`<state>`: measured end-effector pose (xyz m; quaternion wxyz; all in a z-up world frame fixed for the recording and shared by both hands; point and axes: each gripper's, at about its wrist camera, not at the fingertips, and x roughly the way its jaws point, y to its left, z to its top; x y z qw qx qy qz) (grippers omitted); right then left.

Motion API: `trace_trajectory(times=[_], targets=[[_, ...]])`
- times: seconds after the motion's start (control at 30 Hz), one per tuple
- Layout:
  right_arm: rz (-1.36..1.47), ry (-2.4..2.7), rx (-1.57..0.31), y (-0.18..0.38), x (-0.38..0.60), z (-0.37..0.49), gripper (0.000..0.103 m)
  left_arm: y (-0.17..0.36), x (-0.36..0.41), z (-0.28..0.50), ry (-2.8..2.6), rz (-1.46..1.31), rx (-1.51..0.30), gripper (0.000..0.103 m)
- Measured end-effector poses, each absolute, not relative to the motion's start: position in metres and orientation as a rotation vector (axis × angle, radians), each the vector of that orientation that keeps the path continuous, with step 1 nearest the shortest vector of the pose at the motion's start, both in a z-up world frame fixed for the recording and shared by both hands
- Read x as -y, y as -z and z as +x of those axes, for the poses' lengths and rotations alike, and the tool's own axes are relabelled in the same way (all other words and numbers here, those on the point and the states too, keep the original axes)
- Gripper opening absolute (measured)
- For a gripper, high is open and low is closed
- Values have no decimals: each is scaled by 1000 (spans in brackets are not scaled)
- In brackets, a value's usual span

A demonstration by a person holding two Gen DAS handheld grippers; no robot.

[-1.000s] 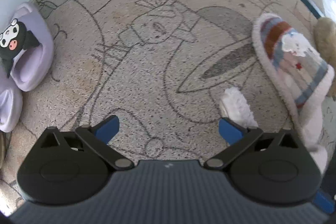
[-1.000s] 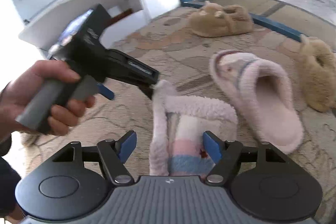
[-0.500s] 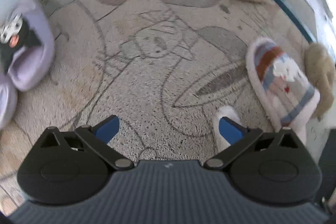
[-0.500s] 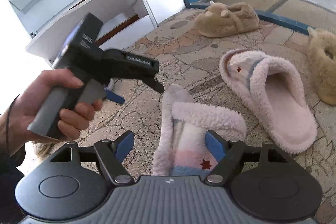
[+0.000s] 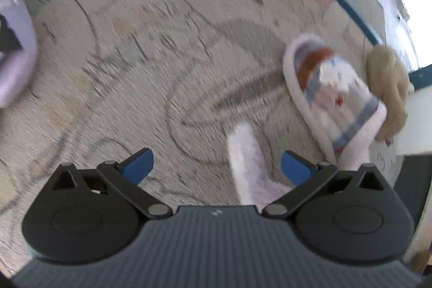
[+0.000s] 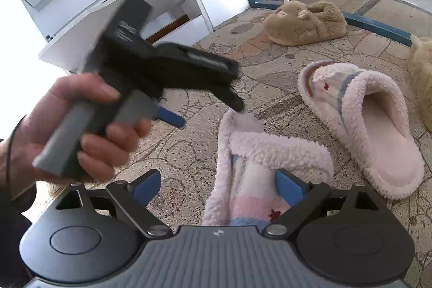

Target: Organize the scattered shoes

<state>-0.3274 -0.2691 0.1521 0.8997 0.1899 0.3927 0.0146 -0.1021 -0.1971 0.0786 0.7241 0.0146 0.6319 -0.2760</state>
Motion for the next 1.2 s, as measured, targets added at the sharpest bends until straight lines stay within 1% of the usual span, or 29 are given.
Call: trace_trajectory(times=[0.03, 0.07, 0.1, 0.13, 0.17, 0.3, 0.43, 0.5, 0.6, 0.7, 0.83, 0.9, 1.0, 1.07, 1.13, 1.2], targets=[[395, -35, -812, -153, 269, -328, 93, -71, 200, -104, 618, 39, -1429, 72], [396, -41, -811, -153, 269, -328, 92, -66, 199, -105, 621, 22, -1453, 58], [405, -56, -807, -154, 269, -329, 89, -60, 197, -105, 630, -22, -1486, 42], [416, -70, -805, -155, 269, -330, 85, -61, 196, -105, 641, -42, -1488, 33], [419, -76, -804, -156, 269, -330, 84, -63, 198, -105, 654, -42, -1488, 30], [418, -55, -797, -159, 273, -333, 81, -64, 200, -105, 683, -54, -1483, 27], [436, -27, -796, -159, 281, -337, 73, -65, 202, -100, 705, -76, -1493, 25], [465, -5, -778, -160, 286, -341, 73, -68, 203, -94, 714, -84, -1484, 24], [479, 30, -766, -159, 289, -342, 74, -77, 206, -81, 720, -79, -1434, 24], [477, 82, -778, -156, 291, -338, 82, -79, 206, -66, 709, -87, -1396, 24], [527, 132, -822, -143, 297, -335, 82, -78, 204, -46, 704, -100, -1354, 24], [618, 102, -876, -126, 300, -330, 82, -78, 204, -46, 705, -96, -1348, 24], [703, 82, -891, -109, 297, -327, 85, -81, 204, -51, 720, -80, -1322, 24], [726, 95, -877, -105, 297, -326, 82, -81, 203, -53, 724, -74, -1319, 24], [748, 93, -856, -103, 299, -325, 74, -79, 201, -49, 715, -78, -1329, 25], [732, 85, -842, -104, 297, -323, 70, -79, 198, -46, 714, -85, -1332, 25]])
